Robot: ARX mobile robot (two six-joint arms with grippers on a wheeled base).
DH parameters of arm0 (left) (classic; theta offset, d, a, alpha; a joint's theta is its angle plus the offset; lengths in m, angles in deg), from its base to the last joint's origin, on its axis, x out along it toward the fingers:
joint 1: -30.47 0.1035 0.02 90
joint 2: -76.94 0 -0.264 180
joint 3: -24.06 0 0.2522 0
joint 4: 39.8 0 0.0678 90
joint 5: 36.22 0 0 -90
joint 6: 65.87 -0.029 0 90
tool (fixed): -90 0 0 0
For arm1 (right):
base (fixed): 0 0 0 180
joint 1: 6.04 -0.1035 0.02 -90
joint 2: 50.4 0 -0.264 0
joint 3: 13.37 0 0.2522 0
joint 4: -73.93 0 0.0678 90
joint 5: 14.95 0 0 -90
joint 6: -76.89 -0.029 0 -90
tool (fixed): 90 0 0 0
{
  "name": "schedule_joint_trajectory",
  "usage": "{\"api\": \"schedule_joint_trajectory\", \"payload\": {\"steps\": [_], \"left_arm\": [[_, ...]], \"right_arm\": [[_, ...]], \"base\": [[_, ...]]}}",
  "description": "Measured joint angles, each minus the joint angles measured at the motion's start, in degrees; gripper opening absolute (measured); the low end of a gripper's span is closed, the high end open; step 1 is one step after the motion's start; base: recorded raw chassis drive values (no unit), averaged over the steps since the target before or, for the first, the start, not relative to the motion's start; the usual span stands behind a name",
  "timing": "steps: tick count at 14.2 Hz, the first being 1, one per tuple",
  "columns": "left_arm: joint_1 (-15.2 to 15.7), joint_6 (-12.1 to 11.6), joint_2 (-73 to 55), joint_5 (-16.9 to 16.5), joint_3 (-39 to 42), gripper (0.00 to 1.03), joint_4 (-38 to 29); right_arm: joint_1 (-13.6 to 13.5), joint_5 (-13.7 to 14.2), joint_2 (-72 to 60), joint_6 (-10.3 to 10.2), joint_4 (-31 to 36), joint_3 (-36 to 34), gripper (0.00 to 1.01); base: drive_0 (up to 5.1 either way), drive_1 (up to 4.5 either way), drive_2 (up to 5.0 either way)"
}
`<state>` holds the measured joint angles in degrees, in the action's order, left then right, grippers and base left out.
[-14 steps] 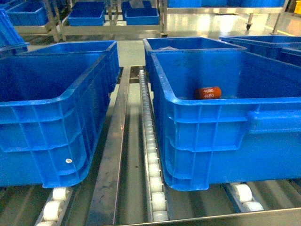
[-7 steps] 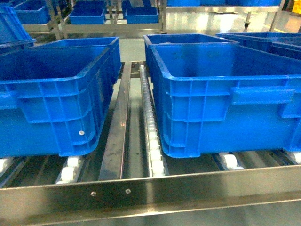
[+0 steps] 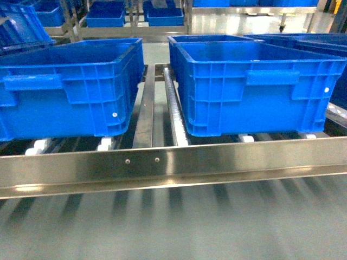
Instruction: Sort blue parts and orange caps into right shelf containers
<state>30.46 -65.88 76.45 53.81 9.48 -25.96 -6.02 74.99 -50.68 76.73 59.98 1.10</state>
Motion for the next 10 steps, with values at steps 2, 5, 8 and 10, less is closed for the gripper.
{"api": "schedule_joint_trajectory", "payload": {"steps": [2, 5, 8, 10], "left_arm": [[0.0, 0.0, 0.0, 0.0, 0.0, 0.98, -0.2], [0.0, 0.0, 0.0, 0.0, 0.0, 0.98, 0.1], [0.0, 0.0, 0.0, 0.0, 0.0, 0.98, 0.1], [0.0, 0.0, 0.0, 0.0, 0.0, 0.98, 0.1]], "right_arm": [[0.0, 0.0, 0.0, 0.0, 0.1, 0.0, 0.98], [0.0, 0.0, 0.0, 0.0, 0.0, 0.0, 0.98], [0.0, 0.0, 0.0, 0.0, 0.0, 0.0, 0.98], [0.0, 0.0, 0.0, 0.0, 0.0, 0.0, 0.98]], "base": [[-0.1, -1.18, 1.0], [-0.1, -1.18, 1.0], [0.0, 0.00, 0.0], [0.0, 0.00, 0.0]]}}
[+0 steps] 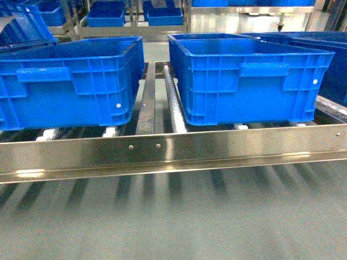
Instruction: Sort blue parts and orange caps into right shelf containers
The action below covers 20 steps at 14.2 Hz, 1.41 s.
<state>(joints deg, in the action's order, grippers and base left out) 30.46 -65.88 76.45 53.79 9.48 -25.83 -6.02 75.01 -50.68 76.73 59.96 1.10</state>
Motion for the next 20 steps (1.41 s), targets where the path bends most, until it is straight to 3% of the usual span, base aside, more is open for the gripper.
{"api": "schedule_joint_trajectory", "payload": {"steps": [20], "left_arm": [[0.0, 0.0, 0.0, 0.0, 0.0, 0.98, 0.0]], "right_arm": [[0.0, 0.0, 0.0, 0.0, 0.0, 0.0, 0.98]], "base": [[0.0, 0.00, 0.0]]}}
